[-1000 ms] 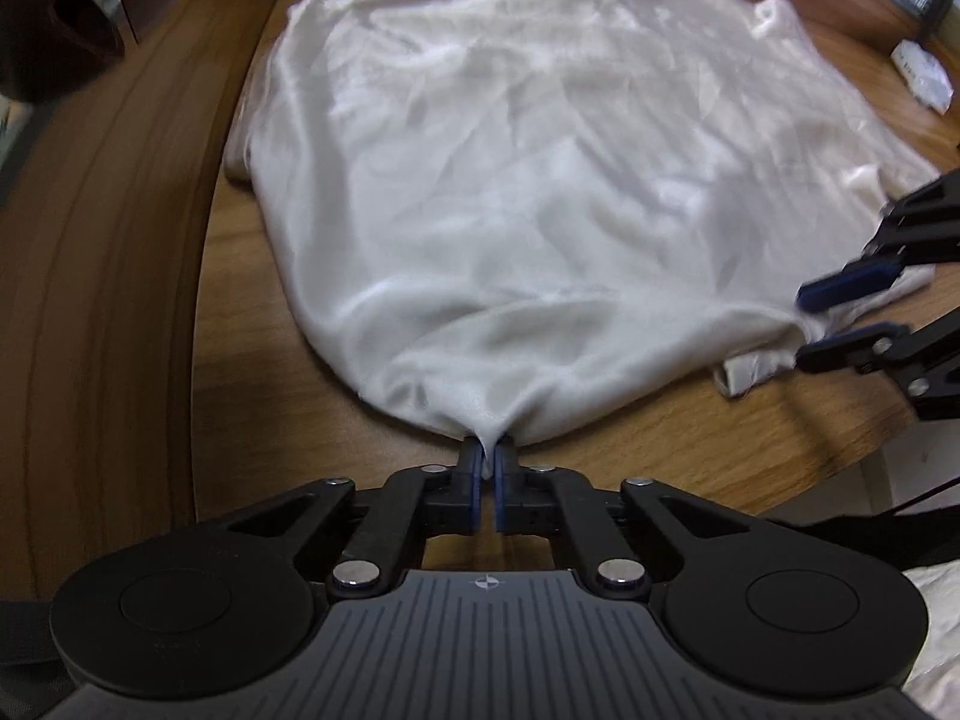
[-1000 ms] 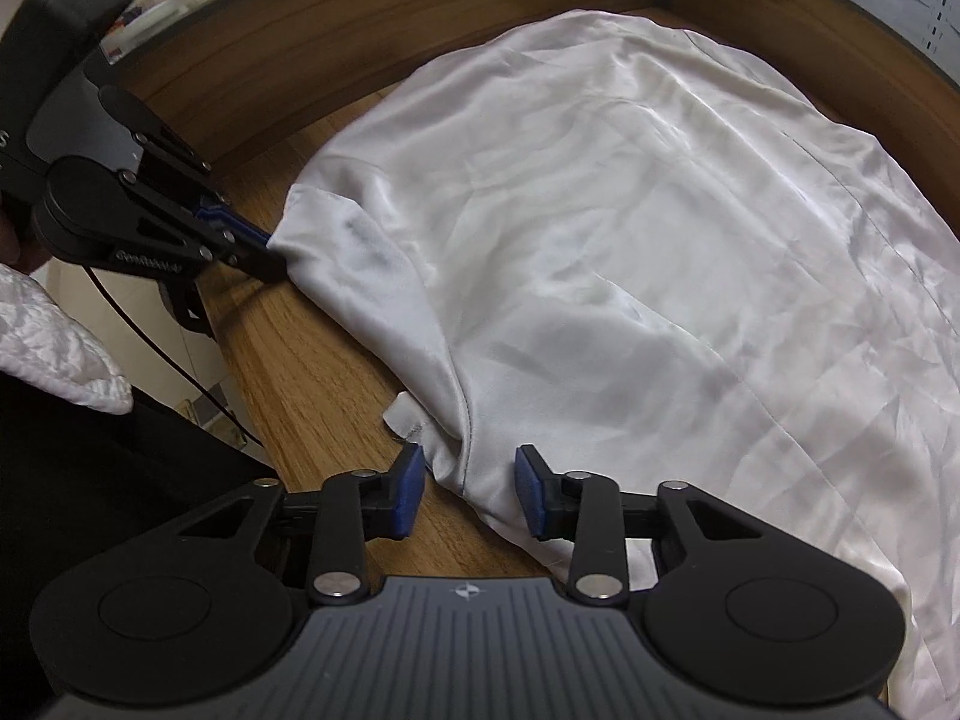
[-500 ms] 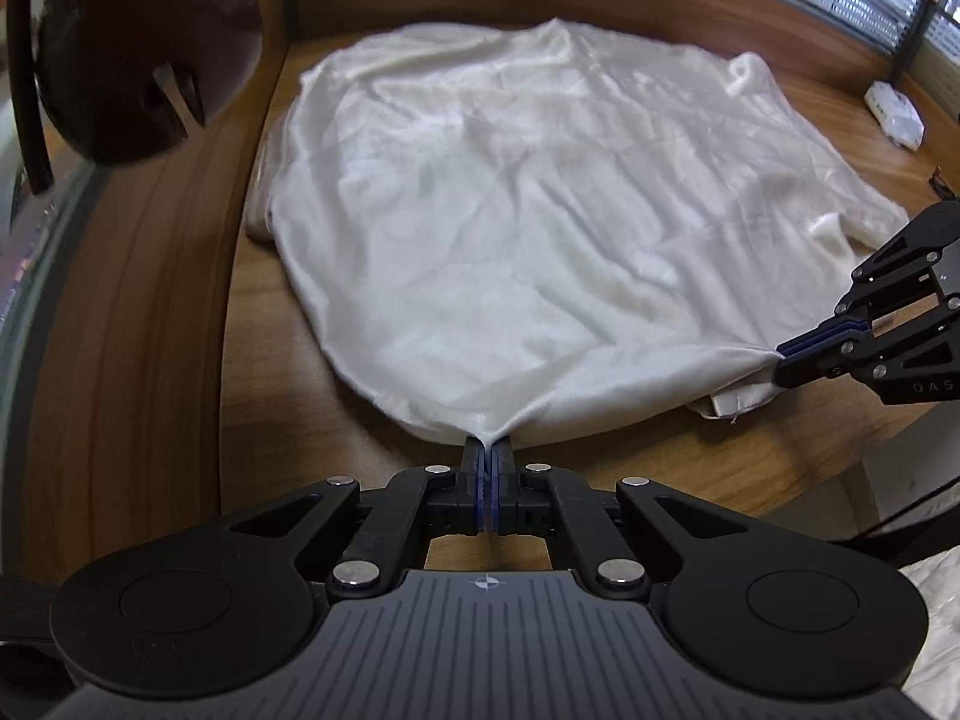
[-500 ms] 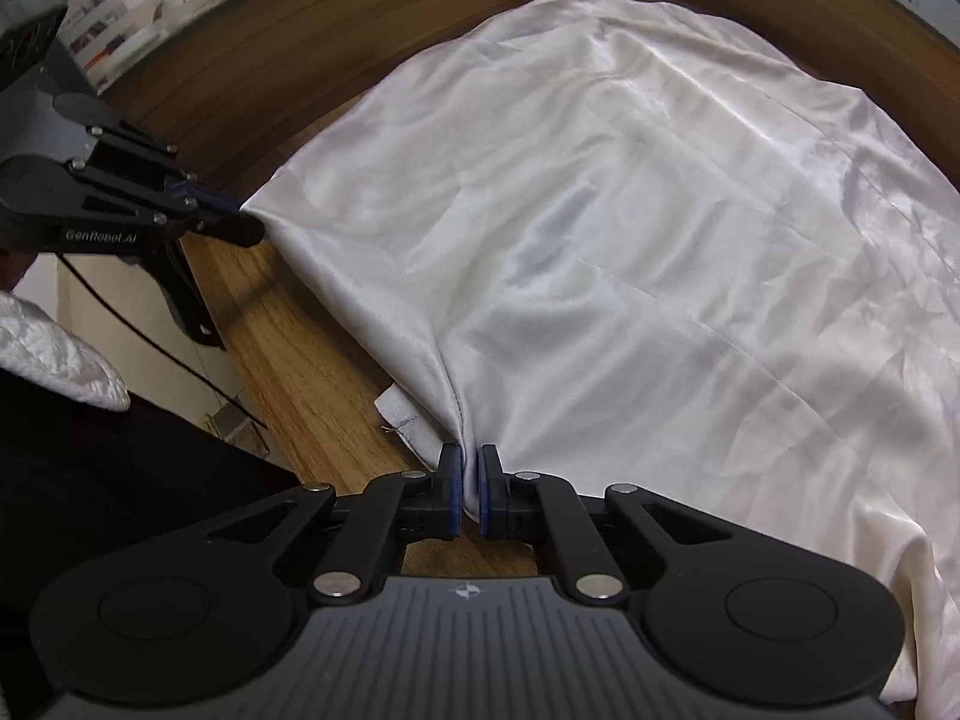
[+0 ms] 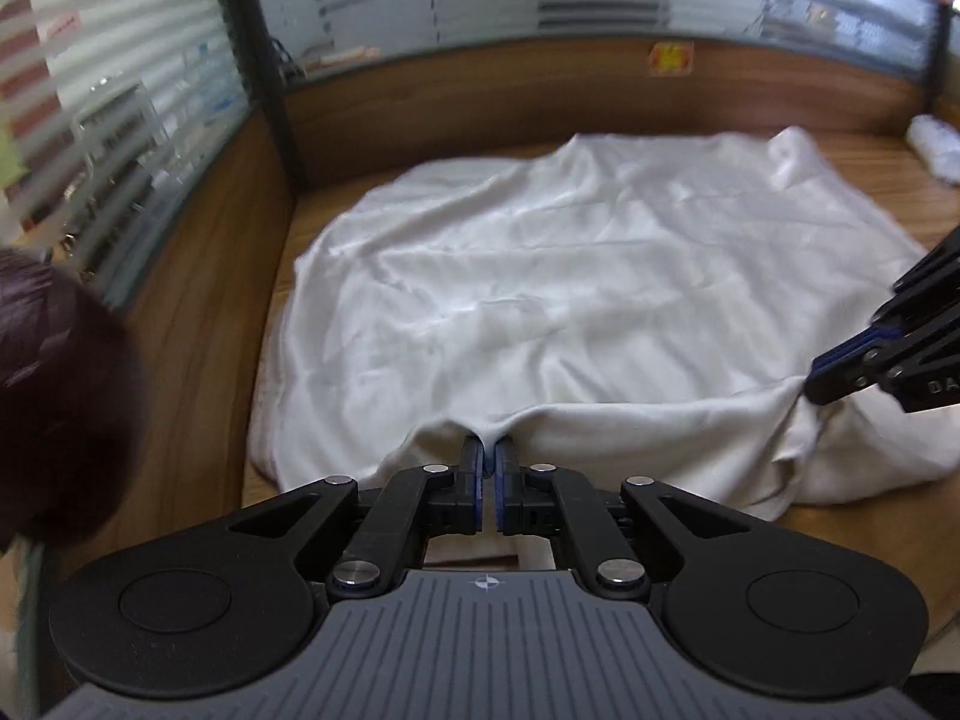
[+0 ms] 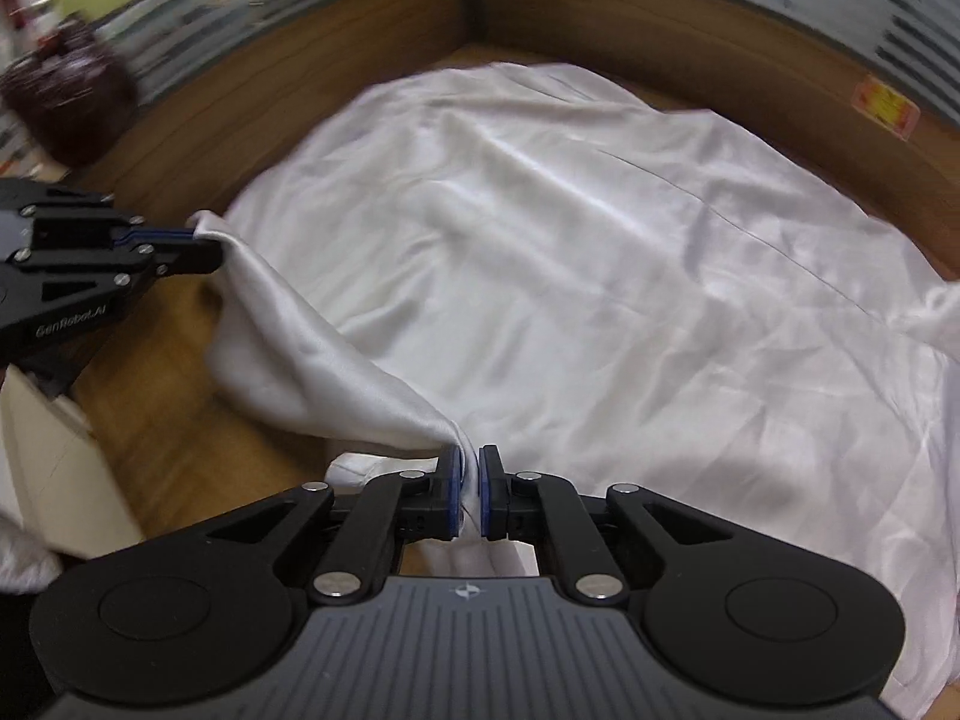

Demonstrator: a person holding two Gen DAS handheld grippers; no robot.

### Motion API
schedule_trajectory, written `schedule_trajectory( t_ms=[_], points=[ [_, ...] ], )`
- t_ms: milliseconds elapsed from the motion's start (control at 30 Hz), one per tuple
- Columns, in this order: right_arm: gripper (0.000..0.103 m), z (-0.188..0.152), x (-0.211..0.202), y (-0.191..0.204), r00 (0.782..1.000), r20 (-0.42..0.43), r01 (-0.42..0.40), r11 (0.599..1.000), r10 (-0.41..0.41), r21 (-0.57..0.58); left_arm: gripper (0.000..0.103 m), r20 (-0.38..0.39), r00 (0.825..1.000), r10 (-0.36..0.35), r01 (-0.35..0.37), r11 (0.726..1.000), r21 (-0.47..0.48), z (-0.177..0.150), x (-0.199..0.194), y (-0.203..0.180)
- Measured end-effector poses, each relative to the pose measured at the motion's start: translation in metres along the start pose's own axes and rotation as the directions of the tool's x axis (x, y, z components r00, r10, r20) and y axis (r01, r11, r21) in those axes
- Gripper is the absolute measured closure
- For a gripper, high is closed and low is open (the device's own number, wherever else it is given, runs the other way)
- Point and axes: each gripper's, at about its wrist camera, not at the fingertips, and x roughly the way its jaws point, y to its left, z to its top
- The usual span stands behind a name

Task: Fold clothes

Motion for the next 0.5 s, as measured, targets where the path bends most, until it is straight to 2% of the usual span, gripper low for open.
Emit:
schedule_trajectory(
  t_ms=[100,133,200,367,433,500],
  points=[
    [0.085,0.001,0.003,-0.006,0.999,0.005,0.046,0.999,-0.046,0.002,0.09,-0.024,1.0,-0.011,0.011,1.0,-0.008,0.004,0.005,0.001],
    [0.082,0.001,0.002,-0.007,0.999,0.01,0.049,0.999,-0.049,0.002,0.081,-0.026,1.0,-0.015,0.015,1.0,-0.012,0.003,0.004,0.003],
    [0.075,-0.002,-0.006,-0.006,0.999,0.015,0.03,1.0,-0.03,-0.007,0.072,-0.032,0.999,-0.02,0.019,1.0,-0.018,-0.002,0.001,0.006],
    [0.074,-0.011,-0.017,0.008,1.0,-0.009,-0.019,0.999,0.019,-0.046,0.071,-0.085,0.996,-0.025,0.021,0.999,-0.043,-0.021,-0.005,0.014],
    [0.072,-0.016,-0.021,0.017,0.999,-0.009,-0.044,0.998,0.044,-0.054,0.071,-0.113,0.993,-0.03,0.025,0.998,-0.054,-0.029,-0.005,0.016],
    [0.065,-0.017,-0.024,0.024,0.998,-0.005,-0.066,0.996,0.065,-0.055,0.071,-0.136,0.99,-0.039,0.032,0.998,-0.054,-0.037,-0.003,0.016]
  ],
)
